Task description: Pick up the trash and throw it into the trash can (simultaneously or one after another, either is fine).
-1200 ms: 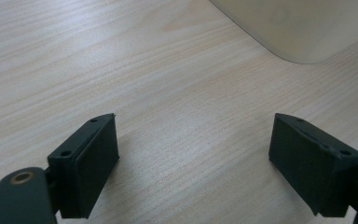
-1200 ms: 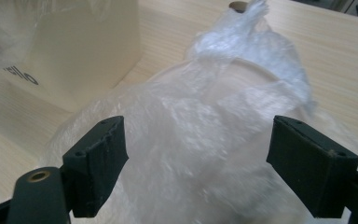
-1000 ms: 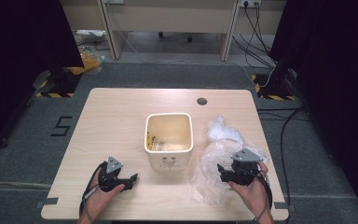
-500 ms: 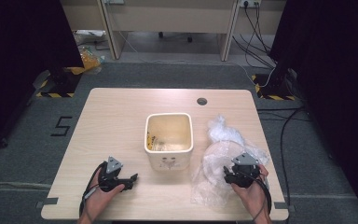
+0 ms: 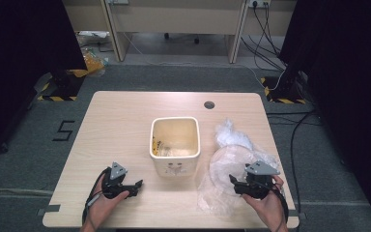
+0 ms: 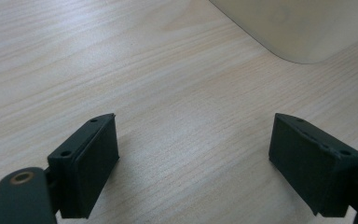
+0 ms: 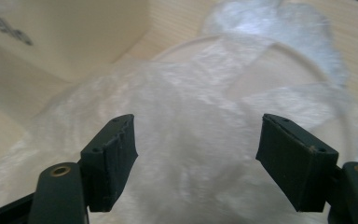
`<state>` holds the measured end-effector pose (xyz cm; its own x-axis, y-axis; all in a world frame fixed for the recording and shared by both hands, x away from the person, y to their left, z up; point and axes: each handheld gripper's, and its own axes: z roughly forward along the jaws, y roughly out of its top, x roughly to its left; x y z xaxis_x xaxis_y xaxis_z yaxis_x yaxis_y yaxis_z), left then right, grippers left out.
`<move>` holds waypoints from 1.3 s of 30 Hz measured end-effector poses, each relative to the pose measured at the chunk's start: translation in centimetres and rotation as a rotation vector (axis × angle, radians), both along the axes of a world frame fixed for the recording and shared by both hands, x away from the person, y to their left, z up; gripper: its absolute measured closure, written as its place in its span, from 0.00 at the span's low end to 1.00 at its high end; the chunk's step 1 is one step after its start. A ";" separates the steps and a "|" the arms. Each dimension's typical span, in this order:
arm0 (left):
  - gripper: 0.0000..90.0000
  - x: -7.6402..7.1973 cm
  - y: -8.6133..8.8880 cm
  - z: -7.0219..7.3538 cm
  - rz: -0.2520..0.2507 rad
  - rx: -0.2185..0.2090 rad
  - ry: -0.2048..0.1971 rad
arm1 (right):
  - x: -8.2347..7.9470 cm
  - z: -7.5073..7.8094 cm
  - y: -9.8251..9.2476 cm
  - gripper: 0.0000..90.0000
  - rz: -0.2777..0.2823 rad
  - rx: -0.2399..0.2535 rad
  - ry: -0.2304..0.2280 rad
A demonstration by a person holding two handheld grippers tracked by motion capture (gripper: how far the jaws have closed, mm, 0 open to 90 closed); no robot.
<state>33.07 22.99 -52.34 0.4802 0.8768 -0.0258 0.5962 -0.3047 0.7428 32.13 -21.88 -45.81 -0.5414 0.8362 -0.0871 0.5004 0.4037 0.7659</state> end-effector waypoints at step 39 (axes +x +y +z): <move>0.16 0.0 0.0 0.0 0.000 0.000 0.001 | -6.9 -4.6 2.7 0.29 0.071 0.055 0.185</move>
